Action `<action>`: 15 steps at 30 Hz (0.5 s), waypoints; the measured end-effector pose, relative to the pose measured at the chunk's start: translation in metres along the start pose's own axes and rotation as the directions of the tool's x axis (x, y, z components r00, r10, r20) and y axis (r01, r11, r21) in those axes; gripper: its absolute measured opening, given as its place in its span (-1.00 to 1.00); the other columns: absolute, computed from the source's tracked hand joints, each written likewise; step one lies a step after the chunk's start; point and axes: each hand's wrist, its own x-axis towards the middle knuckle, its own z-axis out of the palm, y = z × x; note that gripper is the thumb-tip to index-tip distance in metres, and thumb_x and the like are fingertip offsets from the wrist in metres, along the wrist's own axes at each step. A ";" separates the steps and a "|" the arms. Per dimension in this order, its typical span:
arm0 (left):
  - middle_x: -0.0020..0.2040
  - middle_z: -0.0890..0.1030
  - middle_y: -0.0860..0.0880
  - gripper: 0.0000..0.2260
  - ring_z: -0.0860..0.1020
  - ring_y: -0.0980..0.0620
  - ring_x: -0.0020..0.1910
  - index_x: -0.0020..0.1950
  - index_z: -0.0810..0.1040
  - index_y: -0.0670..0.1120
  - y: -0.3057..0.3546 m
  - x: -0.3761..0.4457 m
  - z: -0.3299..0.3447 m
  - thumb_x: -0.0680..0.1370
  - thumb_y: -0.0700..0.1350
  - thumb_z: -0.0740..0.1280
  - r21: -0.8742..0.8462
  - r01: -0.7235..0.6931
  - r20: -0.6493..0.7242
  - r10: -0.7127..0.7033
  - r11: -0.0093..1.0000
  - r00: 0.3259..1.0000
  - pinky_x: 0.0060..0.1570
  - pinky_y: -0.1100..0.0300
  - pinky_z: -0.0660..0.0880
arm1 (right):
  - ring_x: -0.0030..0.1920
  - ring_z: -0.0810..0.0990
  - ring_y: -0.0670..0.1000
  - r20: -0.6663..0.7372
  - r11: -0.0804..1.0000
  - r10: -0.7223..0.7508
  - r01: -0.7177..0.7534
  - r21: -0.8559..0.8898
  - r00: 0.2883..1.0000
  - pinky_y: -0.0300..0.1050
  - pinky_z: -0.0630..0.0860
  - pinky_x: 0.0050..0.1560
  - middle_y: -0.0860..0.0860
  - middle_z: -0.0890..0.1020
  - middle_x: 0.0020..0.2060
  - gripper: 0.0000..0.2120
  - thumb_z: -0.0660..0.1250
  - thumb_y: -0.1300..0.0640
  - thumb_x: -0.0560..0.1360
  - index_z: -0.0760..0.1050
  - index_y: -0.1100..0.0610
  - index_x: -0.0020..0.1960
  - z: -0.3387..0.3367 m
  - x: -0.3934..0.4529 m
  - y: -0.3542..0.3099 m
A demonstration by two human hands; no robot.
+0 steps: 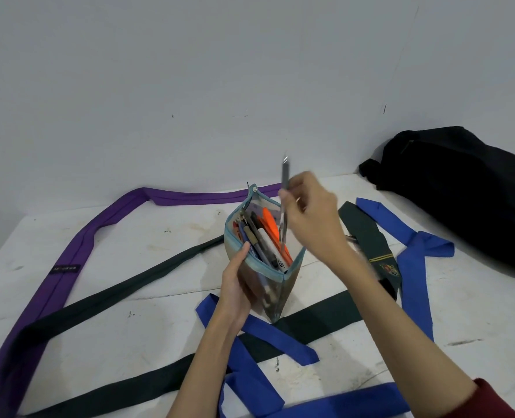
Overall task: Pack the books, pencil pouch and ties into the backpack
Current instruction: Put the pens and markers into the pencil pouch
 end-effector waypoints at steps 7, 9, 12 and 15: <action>0.06 0.63 -0.14 -0.61 0.56 -0.12 0.10 0.15 0.53 -0.01 0.002 -0.001 0.004 0.36 0.06 0.40 -0.011 0.015 0.007 -0.015 1.000 1.000 0.18 -0.07 0.46 | -0.20 0.53 0.03 0.229 0.886 0.087 0.030 -0.463 0.970 -0.12 0.44 -0.23 -0.02 0.53 -0.30 -0.80 0.31 -0.02 0.51 0.46 0.13 -0.09 0.016 -0.017 0.022; 0.04 0.64 -0.15 -0.63 0.57 -0.13 0.10 0.14 0.54 -0.02 0.001 -0.001 0.004 0.38 0.07 0.36 -0.016 0.019 0.009 -0.019 1.000 1.000 0.20 -0.08 0.45 | -0.24 0.50 0.01 0.252 0.885 0.107 0.023 -0.466 0.962 -0.14 0.41 -0.24 -0.02 0.50 -0.32 -0.78 0.32 -0.03 0.50 0.49 0.14 -0.11 0.015 -0.015 0.024; 0.06 0.64 -0.14 -0.65 0.55 -0.15 0.13 0.14 0.56 -0.02 0.000 0.000 0.002 0.40 0.06 0.38 -0.016 0.013 0.014 -0.013 1.000 1.000 0.24 -0.10 0.43 | -0.34 0.45 -0.06 0.204 0.920 0.074 0.012 -0.392 0.976 -0.17 0.35 -0.27 0.00 0.54 -0.35 -0.76 0.31 0.00 0.52 0.61 0.17 -0.10 0.009 -0.009 0.023; 0.05 0.65 -0.13 -0.65 0.55 -0.13 0.13 0.13 0.57 -0.01 0.000 0.001 0.000 0.39 0.08 0.38 -0.002 0.016 0.017 -0.016 1.000 1.000 0.25 -0.10 0.42 | -0.21 0.53 0.02 0.004 0.954 0.049 -0.046 -0.295 0.999 -0.10 0.44 -0.17 0.06 0.62 -0.25 -0.79 0.28 0.11 0.54 0.62 0.22 -0.07 -0.007 0.003 0.026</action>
